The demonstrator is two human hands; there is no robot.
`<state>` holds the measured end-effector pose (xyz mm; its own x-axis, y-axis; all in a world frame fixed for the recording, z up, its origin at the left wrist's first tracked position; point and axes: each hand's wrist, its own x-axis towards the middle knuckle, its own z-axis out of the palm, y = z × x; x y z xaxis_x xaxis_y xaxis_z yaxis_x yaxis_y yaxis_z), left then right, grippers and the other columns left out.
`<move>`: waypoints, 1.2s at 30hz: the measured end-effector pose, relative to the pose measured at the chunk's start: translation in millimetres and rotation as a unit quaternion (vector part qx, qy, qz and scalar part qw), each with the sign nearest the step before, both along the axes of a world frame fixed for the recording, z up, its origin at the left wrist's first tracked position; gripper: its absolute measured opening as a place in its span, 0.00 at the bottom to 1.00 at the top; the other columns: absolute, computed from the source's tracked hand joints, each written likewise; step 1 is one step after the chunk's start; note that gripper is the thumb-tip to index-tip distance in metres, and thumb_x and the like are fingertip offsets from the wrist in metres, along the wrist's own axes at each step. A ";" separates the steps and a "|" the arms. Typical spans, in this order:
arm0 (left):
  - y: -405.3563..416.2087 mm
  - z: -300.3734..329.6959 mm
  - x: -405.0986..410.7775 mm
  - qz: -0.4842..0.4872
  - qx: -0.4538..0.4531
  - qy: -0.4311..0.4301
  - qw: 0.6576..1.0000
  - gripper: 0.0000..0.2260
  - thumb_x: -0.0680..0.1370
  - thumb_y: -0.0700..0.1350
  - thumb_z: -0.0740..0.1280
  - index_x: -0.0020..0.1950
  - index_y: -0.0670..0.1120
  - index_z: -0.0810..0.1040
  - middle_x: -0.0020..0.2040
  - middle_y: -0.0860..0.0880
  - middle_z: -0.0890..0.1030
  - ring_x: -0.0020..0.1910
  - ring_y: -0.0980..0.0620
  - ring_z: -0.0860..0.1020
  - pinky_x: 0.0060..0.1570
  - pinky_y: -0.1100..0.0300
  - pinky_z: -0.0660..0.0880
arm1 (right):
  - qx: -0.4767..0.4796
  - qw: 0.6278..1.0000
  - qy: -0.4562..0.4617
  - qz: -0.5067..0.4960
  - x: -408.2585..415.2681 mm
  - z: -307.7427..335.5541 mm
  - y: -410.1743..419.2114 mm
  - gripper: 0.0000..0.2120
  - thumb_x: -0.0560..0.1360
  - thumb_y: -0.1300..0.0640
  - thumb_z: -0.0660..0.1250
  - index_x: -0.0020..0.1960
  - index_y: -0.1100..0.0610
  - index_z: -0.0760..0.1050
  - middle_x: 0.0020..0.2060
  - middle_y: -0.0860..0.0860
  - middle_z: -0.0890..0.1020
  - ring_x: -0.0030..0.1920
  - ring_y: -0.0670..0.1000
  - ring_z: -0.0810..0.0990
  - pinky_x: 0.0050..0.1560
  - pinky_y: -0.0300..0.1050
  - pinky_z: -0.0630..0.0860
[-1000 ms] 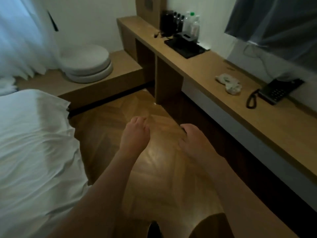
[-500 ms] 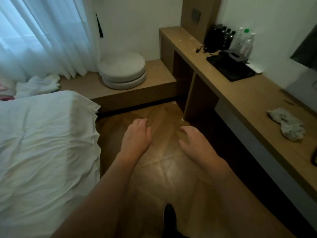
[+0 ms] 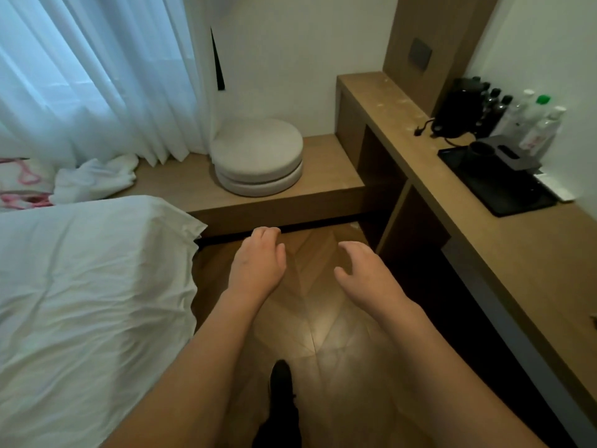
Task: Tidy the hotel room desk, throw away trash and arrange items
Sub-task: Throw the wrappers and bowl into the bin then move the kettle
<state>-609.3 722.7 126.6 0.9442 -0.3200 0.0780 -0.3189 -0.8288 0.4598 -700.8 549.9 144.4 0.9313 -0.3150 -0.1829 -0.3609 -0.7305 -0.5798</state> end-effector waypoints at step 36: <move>-260.7 0.5 624.2 -0.165 0.014 0.005 0.986 0.18 0.85 0.47 0.59 0.73 0.44 0.72 0.69 0.44 0.75 0.67 0.45 0.74 0.67 0.50 0.71 | 0.019 0.990 -0.002 -0.143 570.4 -0.1 -231.8 0.28 0.80 0.51 0.65 0.77 0.49 0.61 0.75 0.47 0.65 0.70 0.49 0.71 0.70 0.46 0.70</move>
